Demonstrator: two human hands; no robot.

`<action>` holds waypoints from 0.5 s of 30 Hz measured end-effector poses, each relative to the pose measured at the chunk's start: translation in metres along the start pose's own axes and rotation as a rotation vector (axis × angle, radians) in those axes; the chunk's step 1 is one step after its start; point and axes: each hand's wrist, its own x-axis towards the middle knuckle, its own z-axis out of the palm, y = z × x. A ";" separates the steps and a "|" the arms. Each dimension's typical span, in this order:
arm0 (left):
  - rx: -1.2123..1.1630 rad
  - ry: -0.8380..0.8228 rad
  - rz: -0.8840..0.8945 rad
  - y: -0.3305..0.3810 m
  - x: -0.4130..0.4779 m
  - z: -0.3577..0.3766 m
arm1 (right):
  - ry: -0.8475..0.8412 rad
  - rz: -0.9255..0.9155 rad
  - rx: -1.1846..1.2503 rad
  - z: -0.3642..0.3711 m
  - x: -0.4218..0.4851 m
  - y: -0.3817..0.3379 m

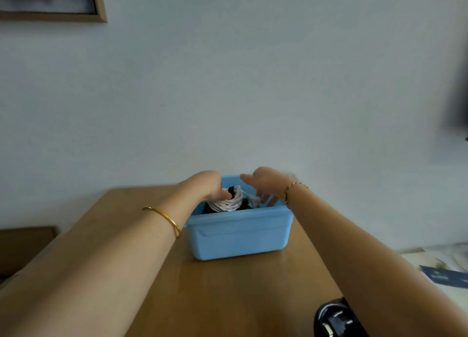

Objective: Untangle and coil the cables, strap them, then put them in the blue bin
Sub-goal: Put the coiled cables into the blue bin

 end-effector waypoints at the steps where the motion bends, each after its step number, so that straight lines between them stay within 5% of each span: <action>1: 0.008 0.012 -0.011 0.002 -0.001 -0.002 | 0.066 -0.024 0.052 -0.009 -0.007 0.003; 4: -0.008 0.055 -0.048 0.007 0.000 -0.001 | 0.094 -0.090 0.007 -0.034 -0.049 0.021; 10: -0.030 0.142 -0.064 0.021 -0.005 0.010 | -0.563 -0.026 -0.342 -0.036 -0.142 0.067; 15: -0.062 0.232 -0.121 0.029 -0.007 0.013 | -0.693 0.018 -0.504 -0.015 -0.148 0.092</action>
